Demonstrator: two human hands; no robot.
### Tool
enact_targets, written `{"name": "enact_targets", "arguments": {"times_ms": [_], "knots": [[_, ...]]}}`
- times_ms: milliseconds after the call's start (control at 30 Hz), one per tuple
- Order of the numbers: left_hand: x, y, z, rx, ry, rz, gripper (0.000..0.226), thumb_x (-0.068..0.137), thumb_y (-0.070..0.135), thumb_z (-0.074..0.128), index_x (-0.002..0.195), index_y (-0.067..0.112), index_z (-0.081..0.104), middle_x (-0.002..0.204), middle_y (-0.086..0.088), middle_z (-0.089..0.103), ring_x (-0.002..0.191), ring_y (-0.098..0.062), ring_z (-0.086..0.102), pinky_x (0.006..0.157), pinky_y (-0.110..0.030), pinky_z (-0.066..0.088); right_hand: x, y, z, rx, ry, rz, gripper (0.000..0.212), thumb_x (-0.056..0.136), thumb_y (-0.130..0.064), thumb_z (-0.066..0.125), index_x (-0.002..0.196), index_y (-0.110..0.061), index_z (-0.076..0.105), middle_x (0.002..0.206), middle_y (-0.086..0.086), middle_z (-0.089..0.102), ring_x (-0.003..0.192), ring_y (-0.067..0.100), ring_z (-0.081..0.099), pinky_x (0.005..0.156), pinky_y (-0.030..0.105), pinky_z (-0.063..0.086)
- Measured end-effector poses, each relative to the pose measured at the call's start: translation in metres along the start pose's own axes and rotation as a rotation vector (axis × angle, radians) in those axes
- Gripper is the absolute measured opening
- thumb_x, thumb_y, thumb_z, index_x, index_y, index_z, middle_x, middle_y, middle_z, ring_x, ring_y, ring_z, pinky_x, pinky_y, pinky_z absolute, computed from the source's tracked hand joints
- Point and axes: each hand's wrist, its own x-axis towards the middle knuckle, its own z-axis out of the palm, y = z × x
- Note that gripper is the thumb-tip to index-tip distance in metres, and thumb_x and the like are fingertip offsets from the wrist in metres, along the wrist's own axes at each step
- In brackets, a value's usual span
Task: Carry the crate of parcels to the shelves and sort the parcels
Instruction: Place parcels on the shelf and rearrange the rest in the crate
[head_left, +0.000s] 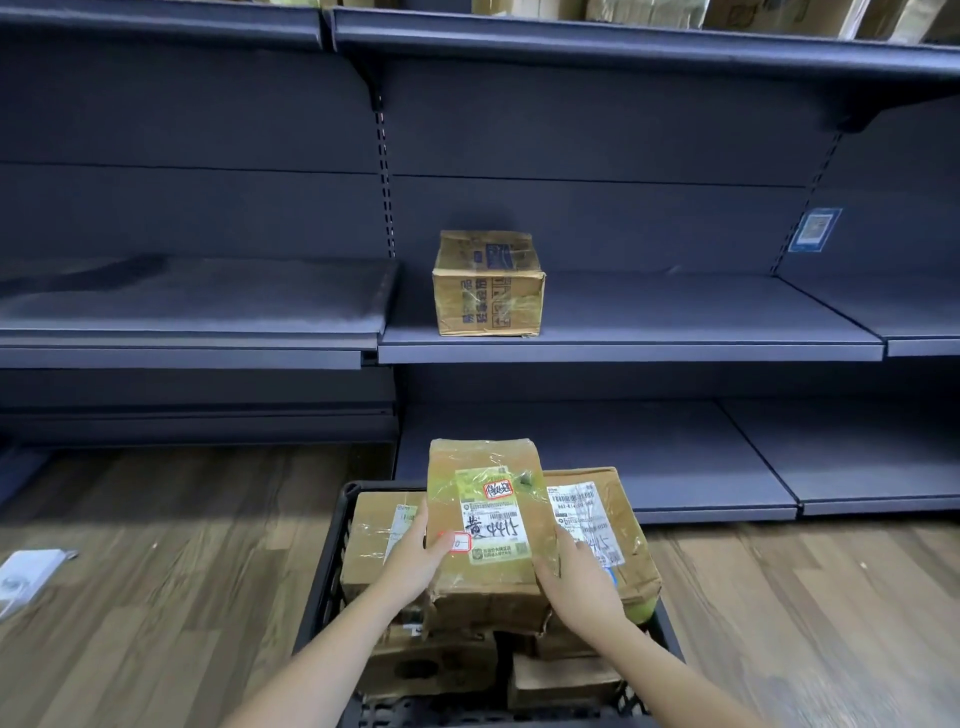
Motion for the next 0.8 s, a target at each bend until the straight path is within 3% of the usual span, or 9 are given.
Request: {"name": "enact_targets", "arguments": {"times_ms": [67, 133, 200, 267, 300, 400, 533, 667, 800], "knots": [[0.002, 0.0, -0.002, 0.049, -0.013, 0.017, 0.074, 0.099, 0.033, 0.044, 0.152, 0.026, -0.007, 0.161, 0.003, 0.014, 0.127, -0.02, 0.046, 0.092, -0.026, 0.042, 0.003, 0.0, 0.004, -0.051, 0.027, -0.043, 0.062, 0.098, -0.036, 0.039, 0.152, -0.021, 0.011, 0.127, 0.01, 0.045, 0.091, 0.022, 0.053, 0.074, 0.029, 0.045], [0.0, 0.001, -0.002, 0.109, 0.004, 0.036, 0.077, 0.099, 0.035, 0.044, 0.152, 0.025, -0.011, 0.161, 0.002, 0.011, 0.127, -0.017, 0.047, 0.094, -0.025, 0.044, 0.007, 0.001, 0.008, -0.169, 0.108, -0.133, 0.063, 0.098, -0.034, 0.038, 0.152, -0.023, 0.007, 0.144, 0.013, 0.033, 0.121, 0.027, 0.043, 0.096, 0.032, 0.043], [-0.006, 0.004, 0.002, 0.244, 0.106, 0.094, 0.081, 0.098, 0.036, 0.045, 0.151, 0.025, -0.016, 0.161, 0.002, -0.004, 0.13, -0.017, 0.046, 0.1, -0.026, 0.043, 0.01, -0.001, 0.01, -0.244, 0.15, -0.233, 0.061, 0.1, -0.037, 0.033, 0.153, -0.024, 0.006, 0.16, 0.005, 0.01, 0.145, 0.031, 0.014, 0.116, 0.036, 0.024], [-0.01, 0.006, 0.01, 0.392, 0.198, 0.194, 0.075, 0.1, 0.033, 0.04, 0.151, 0.023, -0.013, 0.158, 0.004, -0.022, 0.148, -0.02, 0.014, 0.113, -0.026, 0.029, 0.015, -0.003, 0.012, -0.259, 0.117, -0.285, 0.061, 0.101, -0.039, 0.029, 0.154, -0.023, 0.003, 0.163, -0.002, -0.002, 0.149, 0.027, -0.004, 0.121, 0.037, 0.01], [-0.011, 0.005, 0.013, 0.439, 0.196, 0.235, 0.068, 0.101, 0.031, 0.036, 0.152, 0.02, -0.008, 0.156, 0.008, -0.025, 0.15, -0.018, 0.007, 0.113, -0.024, 0.027, 0.018, -0.002, 0.014, -0.268, 0.085, -0.291, 0.061, 0.101, -0.04, 0.027, 0.154, -0.022, 0.002, 0.163, -0.003, -0.002, 0.15, 0.024, -0.007, 0.121, 0.036, 0.007], [-0.01, 0.006, 0.017, 0.504, 0.152, 0.25, 0.057, 0.103, 0.031, 0.027, 0.153, 0.018, 0.002, 0.158, 0.011, -0.021, 0.142, -0.013, 0.033, 0.096, -0.02, 0.046, 0.023, 0.001, 0.019, -0.242, 0.017, -0.259, 0.074, 0.092, -0.061, 0.012, 0.153, -0.02, 0.004, 0.162, -0.005, 0.0, 0.15, 0.02, -0.005, 0.121, 0.032, 0.003], [-0.008, 0.005, 0.015, 0.506, 0.143, 0.249, 0.057, 0.102, 0.032, 0.03, 0.153, 0.022, 0.006, 0.16, 0.013, -0.016, 0.142, -0.012, 0.031, 0.102, -0.029, 0.047, 0.023, 0.006, 0.021, -0.252, 0.011, -0.233, 0.108, 0.059, -0.071, -0.018, 0.153, -0.024, 0.004, 0.162, -0.007, -0.001, 0.15, 0.024, -0.004, 0.12, 0.035, -0.003], [-0.007, 0.008, 0.008, 0.486, 0.151, 0.239, 0.057, 0.1, 0.03, 0.04, 0.152, 0.024, 0.016, 0.161, 0.013, -0.005, 0.144, -0.012, 0.026, 0.11, -0.03, 0.04, 0.022, -0.002, 0.009, -0.198, -0.039, -0.217, 0.066, 0.096, -0.055, 0.028, 0.153, -0.025, 0.012, 0.162, -0.007, 0.007, 0.15, 0.026, 0.001, 0.122, 0.039, 0.003], [0.0, 0.03, -0.008, 0.41, 0.185, 0.253, 0.051, 0.098, 0.023, 0.046, 0.148, 0.02, 0.033, 0.161, 0.004, 0.015, 0.145, -0.013, 0.026, 0.115, -0.031, 0.031, 0.033, -0.017, -0.014, -0.089, 0.015, -0.226, 0.051, 0.098, -0.034, 0.042, 0.145, -0.016, 0.037, 0.152, 0.001, 0.037, 0.143, 0.025, 0.026, 0.118, 0.037, 0.025]]}}
